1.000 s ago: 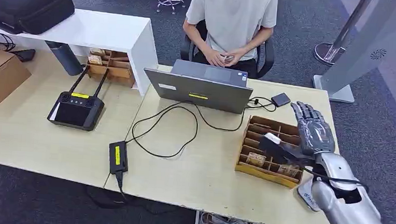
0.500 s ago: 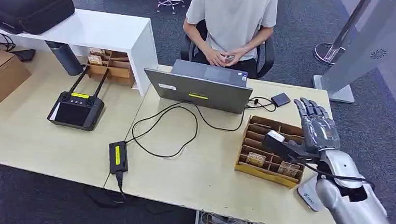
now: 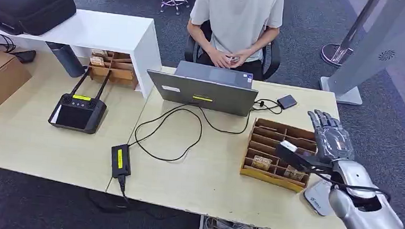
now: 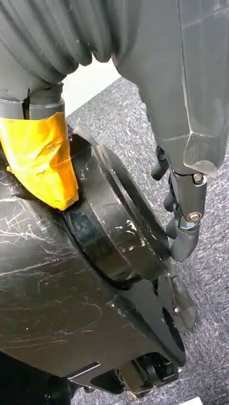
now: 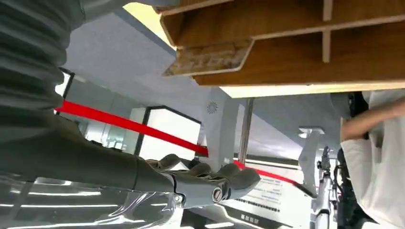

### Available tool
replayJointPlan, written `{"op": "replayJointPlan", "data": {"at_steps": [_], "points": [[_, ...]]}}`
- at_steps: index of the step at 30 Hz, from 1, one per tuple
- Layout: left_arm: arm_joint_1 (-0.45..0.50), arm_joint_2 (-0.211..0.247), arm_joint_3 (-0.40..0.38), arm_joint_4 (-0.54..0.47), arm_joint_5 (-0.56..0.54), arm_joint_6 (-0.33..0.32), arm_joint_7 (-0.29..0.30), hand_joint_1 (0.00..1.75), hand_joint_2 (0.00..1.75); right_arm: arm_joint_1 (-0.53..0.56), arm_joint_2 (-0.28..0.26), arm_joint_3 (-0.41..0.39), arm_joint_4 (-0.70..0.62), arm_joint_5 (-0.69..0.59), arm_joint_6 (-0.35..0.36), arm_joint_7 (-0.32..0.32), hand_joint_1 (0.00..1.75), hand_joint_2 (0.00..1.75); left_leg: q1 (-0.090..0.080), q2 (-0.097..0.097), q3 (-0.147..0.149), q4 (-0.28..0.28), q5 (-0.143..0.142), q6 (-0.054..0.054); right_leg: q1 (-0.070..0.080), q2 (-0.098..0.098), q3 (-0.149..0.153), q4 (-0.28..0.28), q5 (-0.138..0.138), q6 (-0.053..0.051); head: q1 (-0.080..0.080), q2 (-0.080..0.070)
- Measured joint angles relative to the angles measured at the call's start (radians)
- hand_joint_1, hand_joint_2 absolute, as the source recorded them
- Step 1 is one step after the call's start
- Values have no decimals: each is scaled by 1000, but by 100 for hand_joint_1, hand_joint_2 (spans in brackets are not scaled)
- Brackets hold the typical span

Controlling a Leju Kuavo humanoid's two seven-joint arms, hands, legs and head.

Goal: Pass the card to the sensor for recognition and then transmit it.

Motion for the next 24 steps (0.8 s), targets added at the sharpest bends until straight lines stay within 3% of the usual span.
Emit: {"op": "replayJointPlan", "data": {"at_steps": [8, 9, 10, 11, 24], "points": [[0, 0, 0, 0, 0, 1, 0, 0, 175, 17, -10, -8, 19, -2, -8, 2, 0, 175, 0, 0, 0, 0, 0, 0, 0, 0, 0, 0, 0, 0, 0, 0], [0, 0, 0, 0, 0, 1, 0, 0, 175, 19, -11, -8, 21, -2, -8, 2, 24, 175, 0, 0, 0, 0, 0, 0, 0, 0, 0, 0, 0, 0, 0, 0], [0, 0, 0, 0, 0, 1, 0, 0, 175, 21, -12, -9, 21, -2, -8, 2, 24, 175, 0, 0, 0, 0, 0, 0, 0, 0, 0, 0, 0, 0, 0, 0], [0, 0, 0, 0, 1, 2, 0, 0, 175, 22, -12, -10, 22, -2, -8, 2, 175, 175, 0, 0, 0, 0, 0, 0, 0, 0, 0, 0, 0, 0, 0, 0], [1, 2, 0, -3, 6, 6, 1, 0, 175, 31, -12, -27, 23, -4, -13, -1, 175, 175, 0, 0, 0, 0, 0, 0, 0, 0, 0, 0, 0, 0, 0, 0]]}}
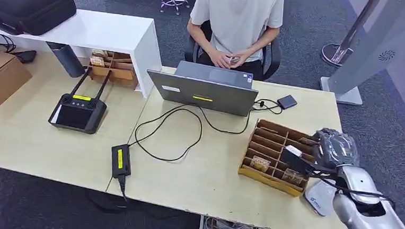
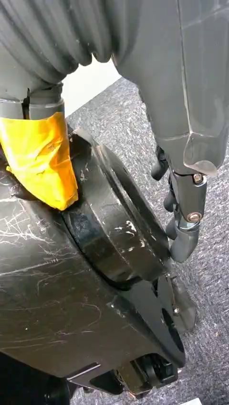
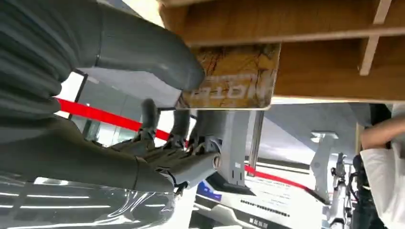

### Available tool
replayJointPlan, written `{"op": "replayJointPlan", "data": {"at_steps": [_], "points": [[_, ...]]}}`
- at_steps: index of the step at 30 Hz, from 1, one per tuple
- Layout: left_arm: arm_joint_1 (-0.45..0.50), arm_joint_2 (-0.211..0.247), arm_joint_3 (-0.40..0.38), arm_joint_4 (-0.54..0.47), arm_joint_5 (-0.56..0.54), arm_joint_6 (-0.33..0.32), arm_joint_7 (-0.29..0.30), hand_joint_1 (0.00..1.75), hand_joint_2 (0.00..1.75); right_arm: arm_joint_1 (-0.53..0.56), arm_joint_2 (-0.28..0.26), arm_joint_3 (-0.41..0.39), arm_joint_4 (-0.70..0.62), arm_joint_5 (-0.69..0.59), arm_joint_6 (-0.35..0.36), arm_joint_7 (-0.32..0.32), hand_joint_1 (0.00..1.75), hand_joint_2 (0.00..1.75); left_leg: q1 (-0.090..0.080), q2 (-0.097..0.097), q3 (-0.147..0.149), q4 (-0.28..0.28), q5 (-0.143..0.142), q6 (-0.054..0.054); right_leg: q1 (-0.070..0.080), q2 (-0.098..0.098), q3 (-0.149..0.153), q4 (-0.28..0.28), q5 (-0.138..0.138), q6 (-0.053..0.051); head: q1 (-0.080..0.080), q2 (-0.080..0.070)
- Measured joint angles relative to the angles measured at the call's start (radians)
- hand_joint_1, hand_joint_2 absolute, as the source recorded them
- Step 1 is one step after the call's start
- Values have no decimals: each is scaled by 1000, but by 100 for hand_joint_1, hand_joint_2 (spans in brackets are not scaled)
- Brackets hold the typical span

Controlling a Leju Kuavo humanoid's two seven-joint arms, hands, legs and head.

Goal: Pass the card to the sensor for recognition and then transmit it.

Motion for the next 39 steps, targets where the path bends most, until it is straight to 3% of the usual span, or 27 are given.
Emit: {"op": "replayJointPlan", "data": {"at_steps": [19, 29, 39], "points": [[1, 3, -10, -5, 2, 12, 0, 0, 175, 0, 0, -5, 0, 0, 0, -1, 173, 175, 0, 0, 0, 0, 0, 0, 0, 0, 0, 0, 0, 0, 0, 0], [4, 13, -15, -47, -31, 135, 7, 0, 175, 17, 0, -25, -20, 3, 2, -1, 173, 175, 0, 0, 0, 0, 0, 0, 0, 0, 0, 0, 0, 0, 0, 0], [3, 18, -15, -64, -58, 153, 28, 0, 175, -37, 0, -32, -51, 34, 18, -2, 173, 175, 0, 1, 0, 0, 0, 0, 0, 0, 0, 0, 0, 0, 0, 0]]}}
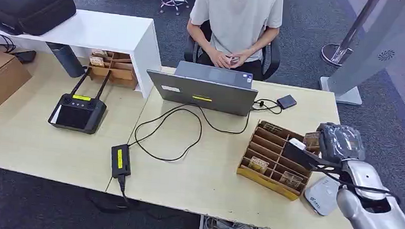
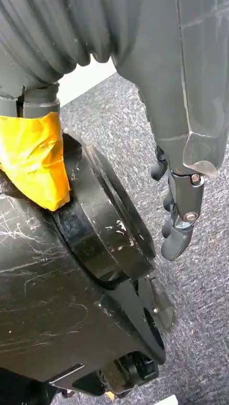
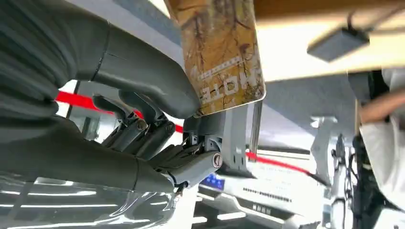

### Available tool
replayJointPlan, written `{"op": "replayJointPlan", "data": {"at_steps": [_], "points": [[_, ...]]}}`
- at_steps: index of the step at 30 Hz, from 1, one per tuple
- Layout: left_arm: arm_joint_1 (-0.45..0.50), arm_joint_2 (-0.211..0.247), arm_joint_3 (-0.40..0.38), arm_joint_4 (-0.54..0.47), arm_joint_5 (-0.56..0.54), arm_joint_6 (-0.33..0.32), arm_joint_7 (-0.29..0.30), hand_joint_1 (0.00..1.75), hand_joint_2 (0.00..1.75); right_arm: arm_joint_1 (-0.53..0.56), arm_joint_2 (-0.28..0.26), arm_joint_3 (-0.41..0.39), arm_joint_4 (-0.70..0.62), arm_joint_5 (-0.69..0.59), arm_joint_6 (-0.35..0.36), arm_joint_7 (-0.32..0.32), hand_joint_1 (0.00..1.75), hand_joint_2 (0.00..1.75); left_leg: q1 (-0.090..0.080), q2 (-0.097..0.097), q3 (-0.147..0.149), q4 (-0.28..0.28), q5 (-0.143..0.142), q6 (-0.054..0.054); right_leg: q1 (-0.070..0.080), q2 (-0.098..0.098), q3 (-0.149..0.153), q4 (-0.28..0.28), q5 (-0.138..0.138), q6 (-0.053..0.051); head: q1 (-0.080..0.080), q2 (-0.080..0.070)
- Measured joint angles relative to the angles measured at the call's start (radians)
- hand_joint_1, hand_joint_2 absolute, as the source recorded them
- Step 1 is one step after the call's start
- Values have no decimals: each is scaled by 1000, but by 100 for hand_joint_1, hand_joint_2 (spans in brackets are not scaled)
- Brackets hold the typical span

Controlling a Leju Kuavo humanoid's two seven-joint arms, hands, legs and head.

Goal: Pass the card to the sensor for recognition and then transmit it.

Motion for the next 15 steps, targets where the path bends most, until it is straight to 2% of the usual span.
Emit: {"op": "replayJointPlan", "data": {"at_steps": [15], "points": [[-9, -1, 0, 0, -35, -26, 15, 0, 175, -171, 12, 35, -16, 13, 20, -11, 173, 175, 0, 0, 0, 0, 0, 0, 0, 0, 0, 0, 0, 0, 0, 0]]}}
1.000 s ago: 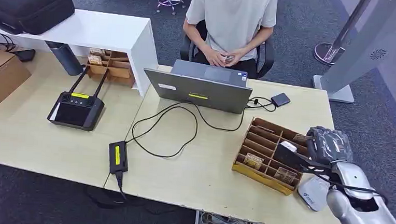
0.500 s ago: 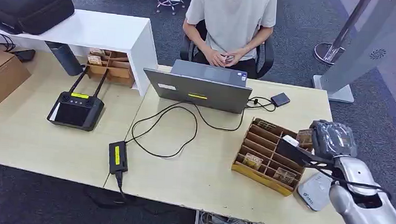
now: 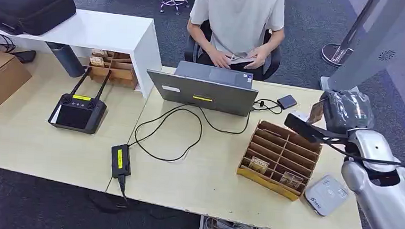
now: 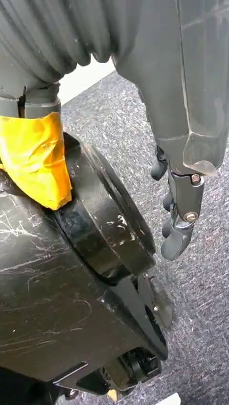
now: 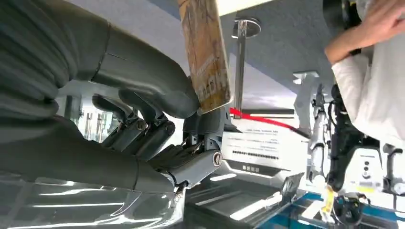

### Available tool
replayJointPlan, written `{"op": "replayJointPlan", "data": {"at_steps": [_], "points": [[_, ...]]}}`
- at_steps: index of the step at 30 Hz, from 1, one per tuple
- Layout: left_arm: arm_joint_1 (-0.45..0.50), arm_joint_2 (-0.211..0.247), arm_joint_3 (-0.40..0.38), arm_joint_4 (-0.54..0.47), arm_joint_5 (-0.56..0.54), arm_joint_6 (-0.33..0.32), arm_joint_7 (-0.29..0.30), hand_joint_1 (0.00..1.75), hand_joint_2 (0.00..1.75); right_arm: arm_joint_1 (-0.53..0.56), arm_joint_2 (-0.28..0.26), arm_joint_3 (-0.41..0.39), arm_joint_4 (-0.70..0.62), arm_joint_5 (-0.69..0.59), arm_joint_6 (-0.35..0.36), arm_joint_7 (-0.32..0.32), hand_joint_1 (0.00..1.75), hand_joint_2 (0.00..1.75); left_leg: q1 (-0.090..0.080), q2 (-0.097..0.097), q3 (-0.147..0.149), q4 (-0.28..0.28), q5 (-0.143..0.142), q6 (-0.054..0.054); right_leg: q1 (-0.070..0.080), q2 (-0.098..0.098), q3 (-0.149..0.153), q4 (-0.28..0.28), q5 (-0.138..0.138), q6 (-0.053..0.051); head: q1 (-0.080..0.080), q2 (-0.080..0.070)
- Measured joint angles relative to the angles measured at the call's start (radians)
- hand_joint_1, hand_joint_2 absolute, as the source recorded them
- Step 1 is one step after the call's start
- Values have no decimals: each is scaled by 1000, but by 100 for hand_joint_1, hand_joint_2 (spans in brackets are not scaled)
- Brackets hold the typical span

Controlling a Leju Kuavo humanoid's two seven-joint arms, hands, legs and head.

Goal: Pass the card to the sensor for recognition and then transmit it.

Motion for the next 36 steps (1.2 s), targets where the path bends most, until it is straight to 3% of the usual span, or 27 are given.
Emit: {"op": "replayJointPlan", "data": {"at_steps": [11, 26, 36], "points": [[-3, -5, 1, 13, -32, -42, -2, 0, 175, -75, 14, 32, 30, 12, -6, -2, 173, 175, 0, 0, 0, 0, 0, 0, 0, 0, 0, 0, 0, 0, 0, 0], [-31, -38, 21, 83, -95, -106, 7, 0, 175, -313, 175, 127, 231, 57, -28, 31, 173, 175, 0, 0, 0, 0, 1, -2, 0, 0, 0, 1, 1, -1, 0, 0], [-38, -55, 34, 115, -108, -123, 16, 0, 175, -362, 221, 156, 314, 56, -34, 34, 173, 175, 0, 0, 0, 0, 1, -2, 0, 0, 0, 1, 1, -1, 0, 0]]}}
